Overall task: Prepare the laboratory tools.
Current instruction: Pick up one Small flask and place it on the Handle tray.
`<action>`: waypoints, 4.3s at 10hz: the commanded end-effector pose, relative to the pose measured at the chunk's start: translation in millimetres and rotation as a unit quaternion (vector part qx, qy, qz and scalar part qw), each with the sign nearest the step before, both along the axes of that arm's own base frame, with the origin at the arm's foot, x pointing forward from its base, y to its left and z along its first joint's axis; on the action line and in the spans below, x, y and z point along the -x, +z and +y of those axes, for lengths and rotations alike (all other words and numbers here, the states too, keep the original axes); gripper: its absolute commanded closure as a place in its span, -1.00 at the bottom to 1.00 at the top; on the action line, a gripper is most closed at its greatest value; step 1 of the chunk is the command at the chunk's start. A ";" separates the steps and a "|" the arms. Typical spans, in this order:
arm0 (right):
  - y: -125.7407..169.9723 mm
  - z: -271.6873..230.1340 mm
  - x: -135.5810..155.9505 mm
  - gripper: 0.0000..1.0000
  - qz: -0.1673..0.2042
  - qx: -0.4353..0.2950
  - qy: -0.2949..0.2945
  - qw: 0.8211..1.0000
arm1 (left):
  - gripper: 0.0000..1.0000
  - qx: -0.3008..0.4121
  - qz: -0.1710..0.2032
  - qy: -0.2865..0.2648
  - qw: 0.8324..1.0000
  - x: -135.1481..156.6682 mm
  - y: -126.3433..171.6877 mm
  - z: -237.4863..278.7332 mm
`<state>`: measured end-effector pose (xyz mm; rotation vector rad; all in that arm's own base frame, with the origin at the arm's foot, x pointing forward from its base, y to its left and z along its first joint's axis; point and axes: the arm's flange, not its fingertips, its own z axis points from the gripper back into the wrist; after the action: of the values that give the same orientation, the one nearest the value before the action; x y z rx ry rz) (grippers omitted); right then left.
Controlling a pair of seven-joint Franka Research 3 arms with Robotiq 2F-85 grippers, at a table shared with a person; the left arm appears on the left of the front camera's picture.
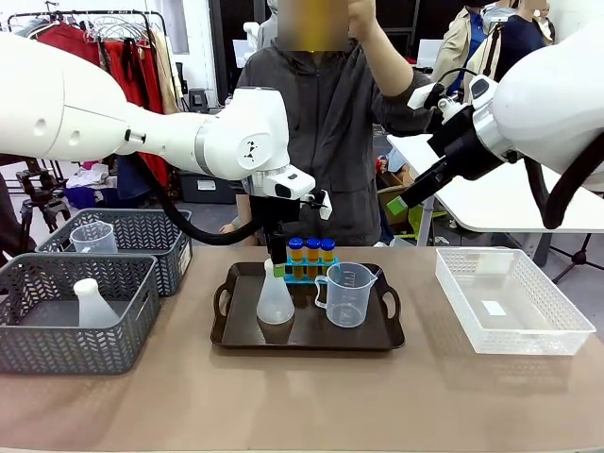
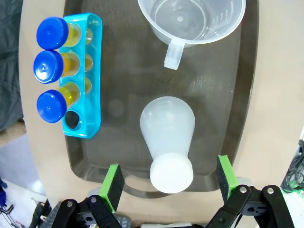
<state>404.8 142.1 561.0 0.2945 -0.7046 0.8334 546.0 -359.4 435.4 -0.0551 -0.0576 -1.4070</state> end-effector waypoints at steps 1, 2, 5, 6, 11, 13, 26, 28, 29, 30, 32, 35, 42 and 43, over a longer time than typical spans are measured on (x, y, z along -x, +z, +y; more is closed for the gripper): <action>1.1 -0.6 0.4 -1.00 0.001 -0.006 0.004 1.000 | -1.00 0.006 0.001 -0.020 1.000 4.1 6.1 5.4; 1.1 -0.6 0.4 -1.00 0.001 -0.006 0.004 1.000 | -1.00 0.006 0.011 -0.009 1.000 12.2 17.4 12.7; 1.1 -0.6 0.4 -1.00 0.001 -0.006 0.004 1.000 | -1.00 0.037 0.014 -0.044 0.998 34.2 50.2 36.7; 1.1 -0.6 0.4 -1.00 0.001 -0.006 0.004 1.000 | -1.00 0.053 -0.004 -0.061 0.997 38.5 64.3 51.4; 1.1 -0.6 0.4 -1.00 0.001 -0.006 0.004 1.000 | -1.00 0.135 -0.065 -0.076 0.986 67.2 116.4 113.3; 1.1 -0.6 0.4 -1.00 0.001 -0.006 0.004 1.000 | -1.00 0.164 -0.076 -0.085 0.980 72.7 126.8 129.6; 1.1 -0.6 0.4 -1.00 0.001 -0.006 0.004 1.000 | -1.00 0.264 -0.108 -0.045 0.957 72.7 163.6 174.8; 1.1 -0.6 0.4 -1.00 0.001 -0.006 0.004 1.000 | -1.00 0.263 -0.105 -0.044 0.958 72.8 164.0 174.6; 1.1 -0.6 0.4 -1.00 0.001 -0.006 0.004 1.000 | -1.00 0.250 -0.101 -0.039 0.962 72.1 163.1 174.9; 1.1 -0.6 0.4 -1.00 0.001 -0.006 0.004 1.000 | -1.00 0.248 -0.102 -0.035 0.963 67.1 167.8 167.2; 1.1 -0.6 0.4 -1.00 0.001 -0.006 0.004 1.000 | -1.00 0.248 -0.102 -0.035 0.963 67.1 167.8 167.2; 1.1 -0.6 0.4 -1.00 0.001 -0.006 0.004 1.000 | -1.00 0.248 -0.102 -0.035 0.963 67.1 167.8 167.2; 1.1 -0.6 0.4 -1.00 0.001 -0.006 0.004 1.000 | -1.00 0.248 -0.102 -0.035 0.963 67.1 167.8 167.2; 1.1 -0.6 0.4 -1.00 0.001 -0.006 0.004 1.000 | -1.00 0.248 -0.102 -0.035 0.963 67.1 167.8 167.2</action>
<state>404.8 142.0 560.9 0.2946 -0.7038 0.8334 479.4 -193.4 602.0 -0.3321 -0.5816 -1.4392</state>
